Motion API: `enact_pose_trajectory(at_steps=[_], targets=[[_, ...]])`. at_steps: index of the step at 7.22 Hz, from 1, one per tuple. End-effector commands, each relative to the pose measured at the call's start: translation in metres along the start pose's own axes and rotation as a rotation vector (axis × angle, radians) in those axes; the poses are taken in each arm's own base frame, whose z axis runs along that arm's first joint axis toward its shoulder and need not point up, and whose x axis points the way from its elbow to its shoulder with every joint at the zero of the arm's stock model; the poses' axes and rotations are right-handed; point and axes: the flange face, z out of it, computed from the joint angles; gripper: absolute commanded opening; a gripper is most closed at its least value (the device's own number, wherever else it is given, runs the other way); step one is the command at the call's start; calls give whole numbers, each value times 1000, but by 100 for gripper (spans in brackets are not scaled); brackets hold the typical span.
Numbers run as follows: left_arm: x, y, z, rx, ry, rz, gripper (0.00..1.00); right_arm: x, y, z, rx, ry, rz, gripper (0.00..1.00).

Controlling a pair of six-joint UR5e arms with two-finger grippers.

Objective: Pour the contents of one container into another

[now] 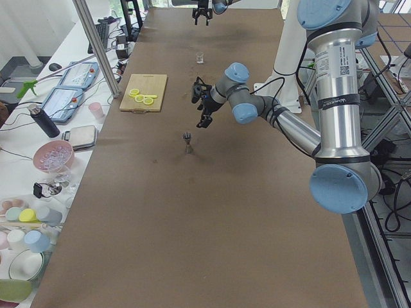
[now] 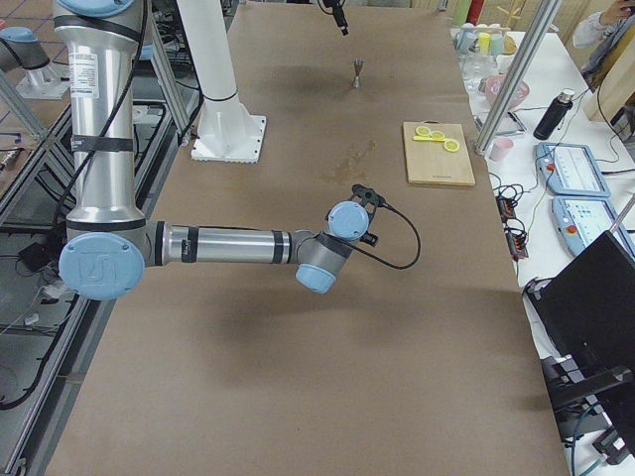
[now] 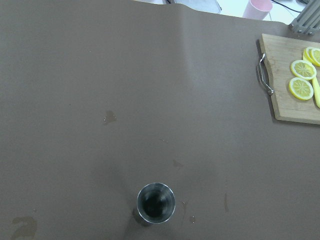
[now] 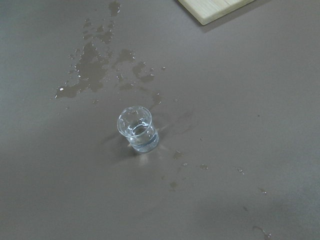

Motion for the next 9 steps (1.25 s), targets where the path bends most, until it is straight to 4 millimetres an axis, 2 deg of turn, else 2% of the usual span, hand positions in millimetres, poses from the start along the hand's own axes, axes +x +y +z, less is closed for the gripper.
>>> enact_pose_trajectory(at_steps=[1, 2, 4, 5, 7, 8, 9], targets=[[9, 55, 9, 94, 28, 56, 99, -19, 12, 37, 58, 18, -74, 100], [12, 82, 21, 141, 15, 85, 99, -23, 13, 41, 93, 34, -125, 100], [-7, 110, 59, 273, -17, 122, 99, -26, 10, 60, 175, 61, -229, 100], [-21, 119, 85, 310, 25, 100, 99, -23, 2, 65, 191, 56, -248, 100], [-15, 132, 141, 347, 86, 71, 99, -20, -16, 70, 220, 51, -282, 100], [-13, 135, 155, 378, 73, 77, 99, -19, -8, 69, 233, 49, -295, 100], [-25, 134, 163, 390, 43, 89, 99, -14, 2, 72, 243, 48, -308, 100]])
